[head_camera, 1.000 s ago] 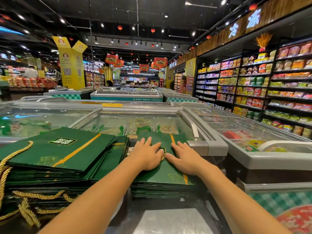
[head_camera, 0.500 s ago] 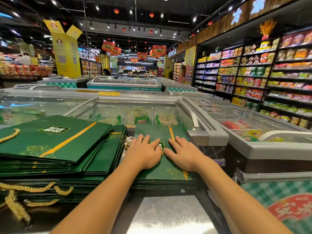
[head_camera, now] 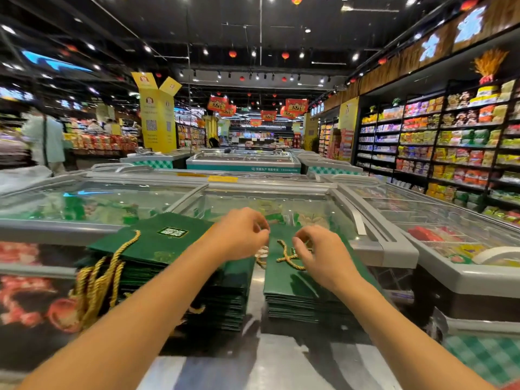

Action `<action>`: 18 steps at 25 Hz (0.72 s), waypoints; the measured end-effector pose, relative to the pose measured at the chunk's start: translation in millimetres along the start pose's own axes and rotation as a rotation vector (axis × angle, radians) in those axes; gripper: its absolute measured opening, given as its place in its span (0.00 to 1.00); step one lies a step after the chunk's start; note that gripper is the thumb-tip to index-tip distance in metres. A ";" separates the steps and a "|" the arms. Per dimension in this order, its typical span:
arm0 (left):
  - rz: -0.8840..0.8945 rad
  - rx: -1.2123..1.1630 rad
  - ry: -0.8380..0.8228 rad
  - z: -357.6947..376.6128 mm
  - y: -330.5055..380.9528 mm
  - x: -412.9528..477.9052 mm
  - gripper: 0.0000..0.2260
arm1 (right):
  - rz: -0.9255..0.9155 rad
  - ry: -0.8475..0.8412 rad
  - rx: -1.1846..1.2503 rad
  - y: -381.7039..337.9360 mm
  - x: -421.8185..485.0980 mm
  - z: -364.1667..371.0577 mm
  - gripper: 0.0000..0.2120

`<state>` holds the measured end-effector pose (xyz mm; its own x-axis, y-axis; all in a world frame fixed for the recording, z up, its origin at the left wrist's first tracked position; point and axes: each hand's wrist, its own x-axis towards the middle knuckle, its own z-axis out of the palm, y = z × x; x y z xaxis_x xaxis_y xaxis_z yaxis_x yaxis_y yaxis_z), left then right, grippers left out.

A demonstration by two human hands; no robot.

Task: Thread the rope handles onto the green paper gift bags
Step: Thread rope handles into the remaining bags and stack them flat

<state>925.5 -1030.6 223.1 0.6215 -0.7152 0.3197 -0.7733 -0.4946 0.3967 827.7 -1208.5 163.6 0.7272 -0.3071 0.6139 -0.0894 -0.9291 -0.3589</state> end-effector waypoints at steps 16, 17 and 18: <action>-0.585 -0.204 0.342 -99.9 -166.7 -127.8 0.08 | 0.337 -0.427 0.348 -143.8 -5.8 49.0 0.30; -0.582 -0.239 0.379 -99.1 -165.2 -128.3 0.09 | 0.361 -0.424 0.382 -143.4 -6.8 47.8 0.31; -0.579 -0.275 0.410 -98.5 -162.5 -129.0 0.08 | 0.381 -0.421 0.413 -143.6 -8.1 45.6 0.31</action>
<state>983.3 -809.4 202.1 0.9570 -0.1113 0.2679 -0.2834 -0.5561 0.7813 865.7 -1063.3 178.0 0.9058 -0.4123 0.0972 -0.1856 -0.5926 -0.7838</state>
